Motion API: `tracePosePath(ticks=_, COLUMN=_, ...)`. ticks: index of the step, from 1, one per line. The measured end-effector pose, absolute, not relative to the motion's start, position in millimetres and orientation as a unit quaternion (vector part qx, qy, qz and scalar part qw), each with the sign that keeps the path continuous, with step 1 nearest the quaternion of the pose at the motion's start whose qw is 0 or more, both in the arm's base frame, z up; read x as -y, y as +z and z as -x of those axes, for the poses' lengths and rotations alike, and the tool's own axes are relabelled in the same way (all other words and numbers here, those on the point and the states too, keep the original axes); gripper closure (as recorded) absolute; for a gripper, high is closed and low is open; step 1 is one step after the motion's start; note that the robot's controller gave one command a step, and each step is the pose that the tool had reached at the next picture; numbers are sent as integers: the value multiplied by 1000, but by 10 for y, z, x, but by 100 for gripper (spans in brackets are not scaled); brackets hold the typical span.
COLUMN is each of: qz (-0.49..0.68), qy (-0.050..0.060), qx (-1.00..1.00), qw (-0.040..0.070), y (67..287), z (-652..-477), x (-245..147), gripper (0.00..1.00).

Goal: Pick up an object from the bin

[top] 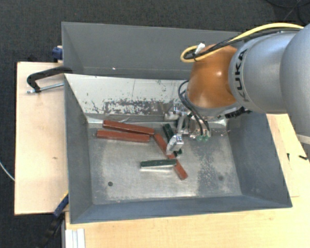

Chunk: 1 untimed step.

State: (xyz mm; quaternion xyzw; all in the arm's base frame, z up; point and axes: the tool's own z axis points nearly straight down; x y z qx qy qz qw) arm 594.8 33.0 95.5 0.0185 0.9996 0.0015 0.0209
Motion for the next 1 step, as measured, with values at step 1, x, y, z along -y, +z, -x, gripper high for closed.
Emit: tracePosePath(ticks=1, qz=-19, qy=2, qx=-1000, qw=20, y=954, z=-5943, x=-332, gripper=0)
